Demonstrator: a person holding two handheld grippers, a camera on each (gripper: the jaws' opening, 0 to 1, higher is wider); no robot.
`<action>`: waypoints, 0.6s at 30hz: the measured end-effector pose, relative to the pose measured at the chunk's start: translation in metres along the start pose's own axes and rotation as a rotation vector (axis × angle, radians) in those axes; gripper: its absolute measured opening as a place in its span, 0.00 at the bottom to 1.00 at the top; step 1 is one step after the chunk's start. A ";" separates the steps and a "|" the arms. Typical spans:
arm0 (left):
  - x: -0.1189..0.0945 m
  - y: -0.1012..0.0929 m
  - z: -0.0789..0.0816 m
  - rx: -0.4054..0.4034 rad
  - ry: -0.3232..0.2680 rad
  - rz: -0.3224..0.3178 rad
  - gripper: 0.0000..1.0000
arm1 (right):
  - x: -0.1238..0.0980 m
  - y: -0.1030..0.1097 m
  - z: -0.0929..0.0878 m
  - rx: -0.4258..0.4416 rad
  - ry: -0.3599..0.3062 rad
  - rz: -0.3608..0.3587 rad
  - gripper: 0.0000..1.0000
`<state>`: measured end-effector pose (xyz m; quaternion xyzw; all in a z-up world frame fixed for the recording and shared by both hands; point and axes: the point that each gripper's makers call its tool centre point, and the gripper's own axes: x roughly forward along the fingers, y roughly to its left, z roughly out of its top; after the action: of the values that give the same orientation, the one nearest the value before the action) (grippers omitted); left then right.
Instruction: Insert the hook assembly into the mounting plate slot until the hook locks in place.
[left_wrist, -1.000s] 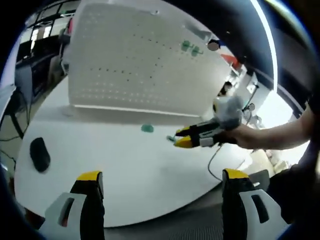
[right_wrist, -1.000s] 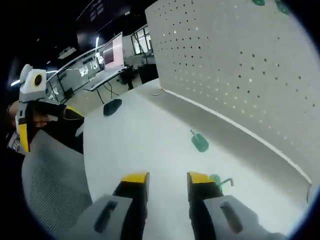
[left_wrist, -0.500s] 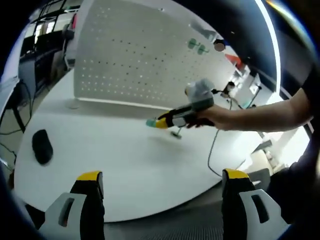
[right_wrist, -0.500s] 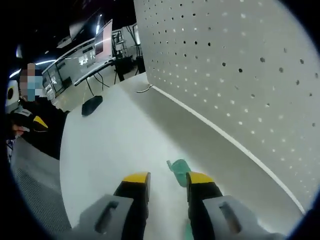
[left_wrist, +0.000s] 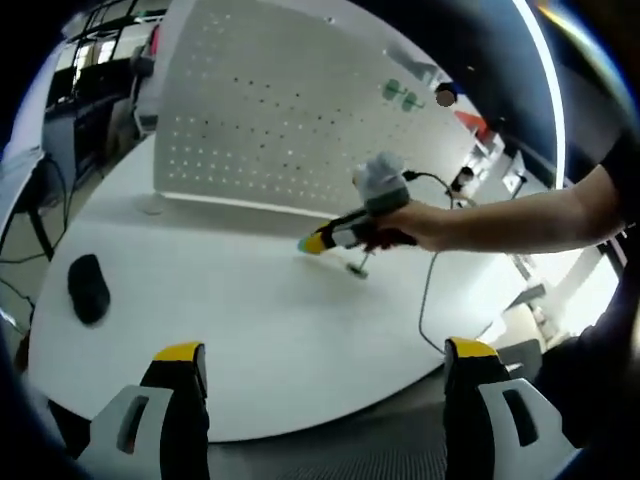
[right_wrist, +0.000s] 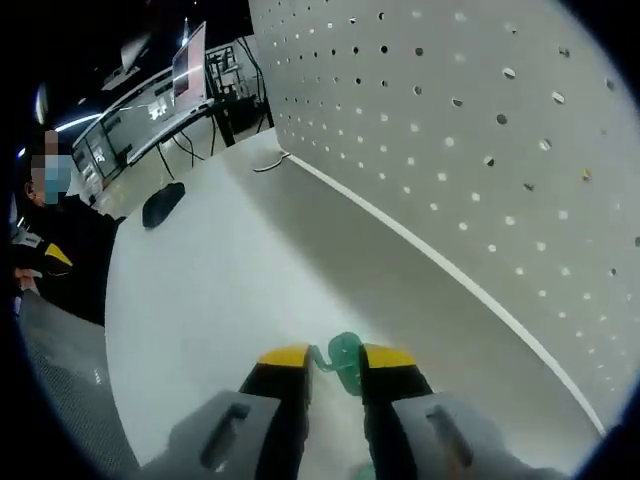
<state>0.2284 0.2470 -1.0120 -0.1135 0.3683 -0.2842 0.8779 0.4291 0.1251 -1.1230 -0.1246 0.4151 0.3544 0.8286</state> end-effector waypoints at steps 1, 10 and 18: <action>0.000 0.000 0.000 0.000 0.000 0.000 1.00 | 0.000 0.000 0.000 -0.004 0.000 -0.001 0.14; 0.001 -0.004 -0.001 0.005 0.006 -0.009 1.00 | -0.007 0.001 0.005 0.007 -0.008 -0.014 0.00; 0.001 -0.004 0.002 0.012 -0.001 -0.006 1.00 | -0.015 -0.007 0.009 0.135 -0.061 -0.030 0.00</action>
<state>0.2281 0.2430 -1.0094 -0.1095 0.3658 -0.2890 0.8779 0.4329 0.1173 -1.1066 -0.0636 0.4106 0.3166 0.8527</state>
